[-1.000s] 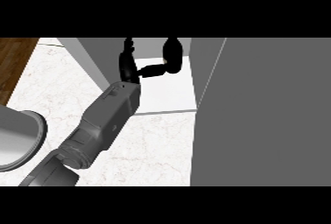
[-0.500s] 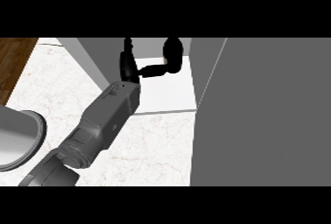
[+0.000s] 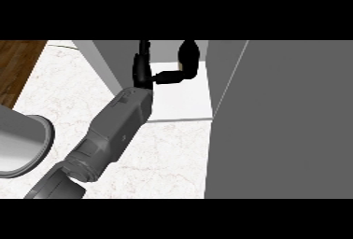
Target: Pick up the wine, place it into the cabinet and close the cabinet
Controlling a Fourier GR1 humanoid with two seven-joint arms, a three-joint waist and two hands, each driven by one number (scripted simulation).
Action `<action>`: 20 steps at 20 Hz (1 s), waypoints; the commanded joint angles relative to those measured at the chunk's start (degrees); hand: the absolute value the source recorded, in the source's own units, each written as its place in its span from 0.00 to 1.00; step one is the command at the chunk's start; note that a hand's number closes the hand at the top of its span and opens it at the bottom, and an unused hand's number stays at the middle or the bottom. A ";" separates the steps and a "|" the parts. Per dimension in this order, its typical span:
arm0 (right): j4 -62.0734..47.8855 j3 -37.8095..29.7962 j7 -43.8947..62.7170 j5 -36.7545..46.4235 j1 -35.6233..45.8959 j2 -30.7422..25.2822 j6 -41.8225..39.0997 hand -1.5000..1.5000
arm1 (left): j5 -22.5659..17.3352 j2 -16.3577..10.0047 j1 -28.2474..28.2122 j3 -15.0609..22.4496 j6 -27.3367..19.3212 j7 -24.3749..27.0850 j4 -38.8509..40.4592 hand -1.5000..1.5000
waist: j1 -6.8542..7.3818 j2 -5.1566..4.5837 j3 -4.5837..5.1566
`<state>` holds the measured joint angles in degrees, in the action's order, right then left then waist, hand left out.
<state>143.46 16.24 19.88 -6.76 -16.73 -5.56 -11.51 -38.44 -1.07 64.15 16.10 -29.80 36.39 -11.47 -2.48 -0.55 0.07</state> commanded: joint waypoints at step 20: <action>10.97 0.89 7.50 -2.46 0.03 -1.26 4.18 0.00 | 3.91 -2.60 -21.87 6.41 0.84 -6.57 -39.55 0.00 | 3.44 1.15 -0.06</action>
<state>143.88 18.94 21.24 -5.40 -16.94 -5.12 -7.84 -35.41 -2.51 47.23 20.75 -29.21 31.33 -43.01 0.91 0.87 0.00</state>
